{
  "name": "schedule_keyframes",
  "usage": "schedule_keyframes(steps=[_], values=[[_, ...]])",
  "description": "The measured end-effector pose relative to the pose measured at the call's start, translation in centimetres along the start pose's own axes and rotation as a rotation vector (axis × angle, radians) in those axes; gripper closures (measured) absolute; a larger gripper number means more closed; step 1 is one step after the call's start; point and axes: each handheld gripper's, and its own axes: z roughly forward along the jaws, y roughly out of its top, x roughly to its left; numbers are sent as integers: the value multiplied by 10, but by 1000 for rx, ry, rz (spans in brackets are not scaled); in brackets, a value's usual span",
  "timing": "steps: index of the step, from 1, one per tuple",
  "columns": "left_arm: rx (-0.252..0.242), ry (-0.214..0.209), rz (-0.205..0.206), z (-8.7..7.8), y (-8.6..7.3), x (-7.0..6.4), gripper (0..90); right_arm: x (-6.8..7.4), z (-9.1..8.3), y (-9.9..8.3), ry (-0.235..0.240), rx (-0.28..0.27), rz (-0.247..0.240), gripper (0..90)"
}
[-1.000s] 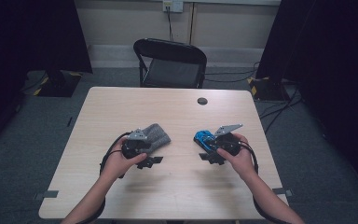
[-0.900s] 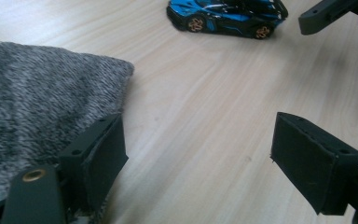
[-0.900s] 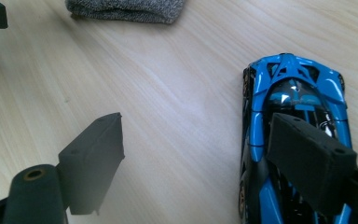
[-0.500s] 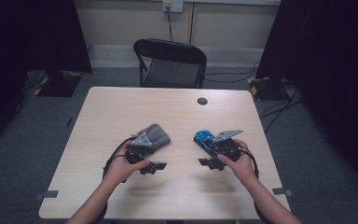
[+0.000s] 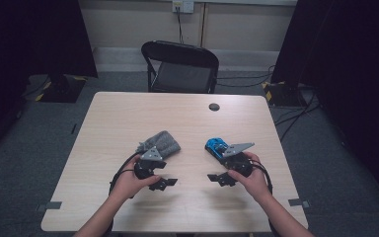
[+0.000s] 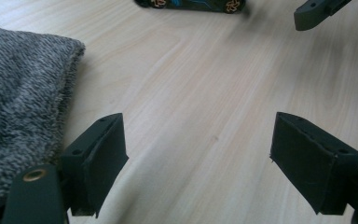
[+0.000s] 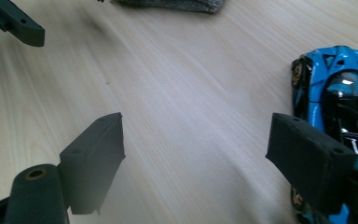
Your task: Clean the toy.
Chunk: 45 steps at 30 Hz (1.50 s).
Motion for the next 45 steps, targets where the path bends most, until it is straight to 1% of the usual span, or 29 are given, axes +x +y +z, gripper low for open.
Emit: schedule_keyframes(steps=[4, 5, 6, 7, 9, 10, 12, 14, 16, 17, 20, 22, 23, 25, 27, 30, 33, 34, 38, 42, 44, 45], values=[[12, -12, 6, 2, -2, -4, 177, 4, 2, -1, 16, 0, -6, 181], [17, -22, 10, 2, -2, -4, 176, 5, 2, -2, 14, 0, -9, 181], [13, -20, 8, 2, -3, -5, 177, 6, 3, -3, 17, 1, -6, 181], [21, -15, 12, 3, -4, -7, 177, 6, 4, -3, 21, 3, -8, 181], [32, -25, 17, 3, -5, -8, 177, 8, 5, -5, 19, 8, -14, 181], [26, -23, 16, 4, -6, -9, 177, 9, 6, -5, 20, 11, -17, 181], [34, -24, 22, 5, -7, -11, 176, 10, 7, -6, 16, 16, -20, 181], [42, -26, 31, 5, -7, -12, 177, 12, 7, -7, 24, 15, -22, 180], [45, -38, 31, 5, -7, -13, 177, 14, 8, -8, 22, 18, -29, 181], [48, -34, 34, 6, -8, -14, 177, 15, 8, -8, 22, 18, -31, 181], [47, -43, 23, 7, -10, -14, 176, 17, 9, -10, 28, 27, -33, 181], [51, -38, 32, 8, -11, -15, 177, 19, 11, -12, 25, 27, -32, 180], [54, -44, 27, 8, -12, -16, 176, 19, 11, -14, 27, 30, -32, 180], [65, -47, 32, 10, -14, -18, 176, 20, 13, -16, 35, 35, -25, 181], [66, -49, 33, 11, -15, -19, 177, 21, 14, -18, 39, 38, -27, 180], [81, -52, 42, 13, -18, -20, 177, 23, 14, -19, 43, 39, -27, 181], [78, -55, 43, 14, -20, -22, 177, 25, 14, -20, 48, 36, -32, 181], [85, -57, 49, 14, -20, -22, 177, 25, 14, -21, 47, 37, -33, 181], [84, -49, 60, 14, -22, -23, 178, 28, 15, -23, 50, 40, -39, 181], [85, -52, 58, 14, -24, -24, 177, 30, 17, -26, 55, 49, -43, 181], [88, -52, 63, 13, -25, -25, 177, 31, 17, -28, 51, 42, -46, 181], [85, -53, 58, 13, -25, -25, 176, 31, 17, -28, 55, 44, -44, 180]])
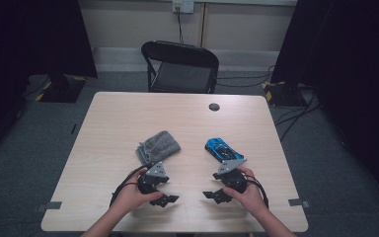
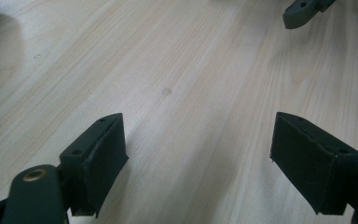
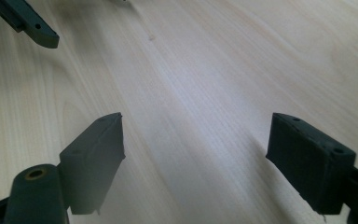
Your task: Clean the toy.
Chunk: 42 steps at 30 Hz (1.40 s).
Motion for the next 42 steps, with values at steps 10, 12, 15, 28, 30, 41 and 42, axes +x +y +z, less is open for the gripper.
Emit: schedule_keyframes(steps=[10, 12, 15, 28, 30, 41, 42], values=[[9, -16, 12, 1, -3, -3, 177, 1, 0, -6, -5, 12, -6, 181], [4, -18, 9, 2, -4, -4, 176, 1, 0, -7, -6, 16, -11, 181], [16, -12, 23, 2, -5, -4, 176, 2, 1, -9, -7, 20, -18, 181], [23, -12, 50, 1, -10, -7, 175, 3, 4, -15, -19, 16, -45, 174], [15, -13, 56, 1, -11, -8, 173, 4, 4, -15, -26, 14, -58, 173], [3, 1, 128, 3, -16, -11, 155, 7, 5, -19, -42, -5, -85, 166], [1, 1, 129, 3, -16, -11, 155, 8, 5, -20, -47, -7, -91, 166]])
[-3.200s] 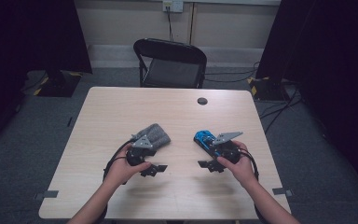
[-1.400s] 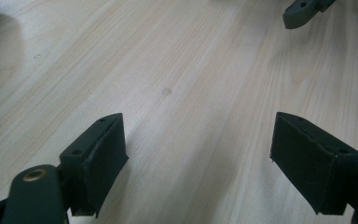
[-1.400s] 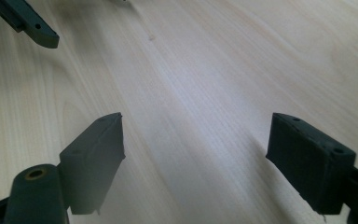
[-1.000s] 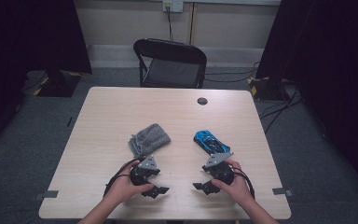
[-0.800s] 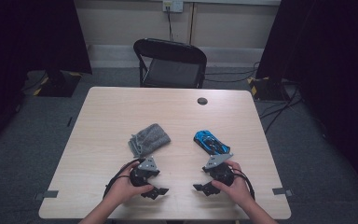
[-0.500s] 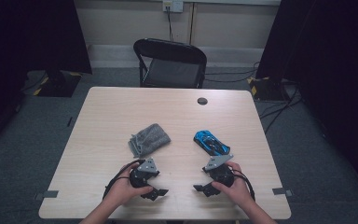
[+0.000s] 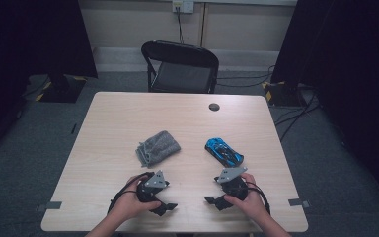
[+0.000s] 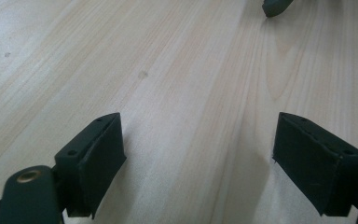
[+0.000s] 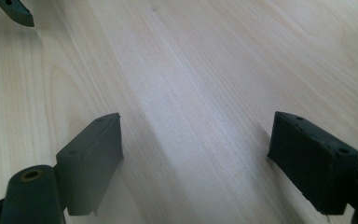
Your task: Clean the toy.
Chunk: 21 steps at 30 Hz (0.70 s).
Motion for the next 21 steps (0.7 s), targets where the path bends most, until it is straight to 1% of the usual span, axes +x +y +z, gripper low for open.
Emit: schedule_keyframes(steps=[1, 3, 4, 6, 9, 10, 13, 21], values=[[-8, 4, 0, 1, -1, -1, 154, 1, 0, 0, -3, -1, -1, 166], [-6, 2, 16, 0, -2, -1, 151, 1, 0, -1, -6, -6, -2, 165], [-12, 7, 23, 1, -2, -1, 150, 1, 0, -1, -7, -10, 1, 165], [-15, 7, 31, 1, -3, -1, 148, 1, 0, -2, -9, -13, -12, 164], [-25, 17, 71, 3, -4, -2, 146, 2, 1, -4, -11, -27, -14, 162], [-20, 17, 84, 3, -4, -2, 143, 1, 1, -4, -10, -33, -13, 162], [-19, 16, 81, 3, -4, -3, 134, 1, 1, -7, -10, -61, -13, 162], [-22, 17, 81, 4, -4, -3, 133, 2, 1, -8, -14, -61, -11, 161]])
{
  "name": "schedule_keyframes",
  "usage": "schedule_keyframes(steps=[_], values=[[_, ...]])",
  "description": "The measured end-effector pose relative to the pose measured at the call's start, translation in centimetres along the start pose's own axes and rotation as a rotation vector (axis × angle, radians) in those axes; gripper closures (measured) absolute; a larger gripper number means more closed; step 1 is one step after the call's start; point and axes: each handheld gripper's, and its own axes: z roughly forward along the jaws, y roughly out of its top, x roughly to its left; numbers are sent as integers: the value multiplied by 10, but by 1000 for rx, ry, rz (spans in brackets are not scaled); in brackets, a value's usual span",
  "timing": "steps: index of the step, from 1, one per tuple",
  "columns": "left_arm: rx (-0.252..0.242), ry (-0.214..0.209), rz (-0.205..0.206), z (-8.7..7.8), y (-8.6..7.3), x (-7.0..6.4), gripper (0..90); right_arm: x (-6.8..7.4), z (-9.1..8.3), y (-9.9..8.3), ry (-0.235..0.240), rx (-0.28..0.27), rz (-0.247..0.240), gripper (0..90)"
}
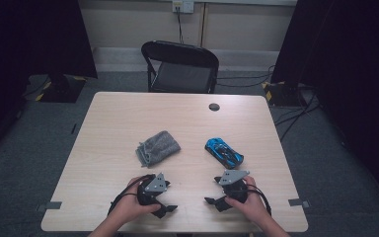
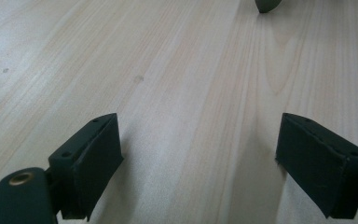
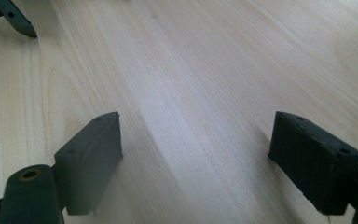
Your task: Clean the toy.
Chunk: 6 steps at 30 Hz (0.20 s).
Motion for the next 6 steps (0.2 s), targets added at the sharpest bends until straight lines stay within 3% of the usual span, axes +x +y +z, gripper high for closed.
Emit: schedule_keyframes(steps=[6], values=[[5, 17, -5, 0, 0, -1, 123, 0, 0, 0, -8, 3, 6, 147]])
